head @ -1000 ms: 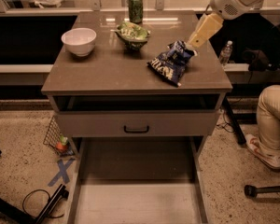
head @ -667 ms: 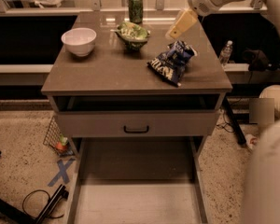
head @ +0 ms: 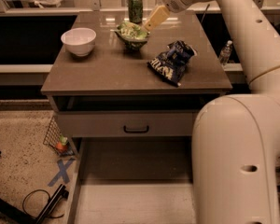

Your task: Place green jalapeno chip bag into middle drawer

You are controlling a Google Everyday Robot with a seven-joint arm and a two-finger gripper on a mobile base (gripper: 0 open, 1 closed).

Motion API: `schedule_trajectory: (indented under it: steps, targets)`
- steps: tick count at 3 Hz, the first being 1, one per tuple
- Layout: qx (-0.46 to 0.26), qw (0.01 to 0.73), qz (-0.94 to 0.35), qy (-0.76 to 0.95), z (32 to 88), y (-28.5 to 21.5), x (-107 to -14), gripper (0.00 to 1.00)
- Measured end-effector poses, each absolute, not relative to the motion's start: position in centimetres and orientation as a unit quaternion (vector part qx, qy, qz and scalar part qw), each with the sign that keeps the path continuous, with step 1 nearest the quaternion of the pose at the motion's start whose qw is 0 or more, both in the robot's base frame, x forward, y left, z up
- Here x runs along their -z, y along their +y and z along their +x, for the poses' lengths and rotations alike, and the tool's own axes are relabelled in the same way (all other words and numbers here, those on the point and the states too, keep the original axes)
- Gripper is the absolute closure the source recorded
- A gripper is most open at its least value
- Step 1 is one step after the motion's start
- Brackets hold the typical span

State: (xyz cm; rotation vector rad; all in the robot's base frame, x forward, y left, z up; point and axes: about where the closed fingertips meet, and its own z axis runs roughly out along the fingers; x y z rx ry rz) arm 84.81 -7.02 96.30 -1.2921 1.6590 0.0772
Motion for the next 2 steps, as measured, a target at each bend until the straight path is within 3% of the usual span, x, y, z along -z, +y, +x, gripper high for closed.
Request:
schedule_trajectory:
  steps: [1, 2]
  targets:
    - [-0.118, 0.479, -0.501, 0.711, 86.3, -2.9, -91.5, 0.0]
    - [-0.152, 0.477, -0.481, 0.72, 86.6, -1.1, -90.6, 0.0]
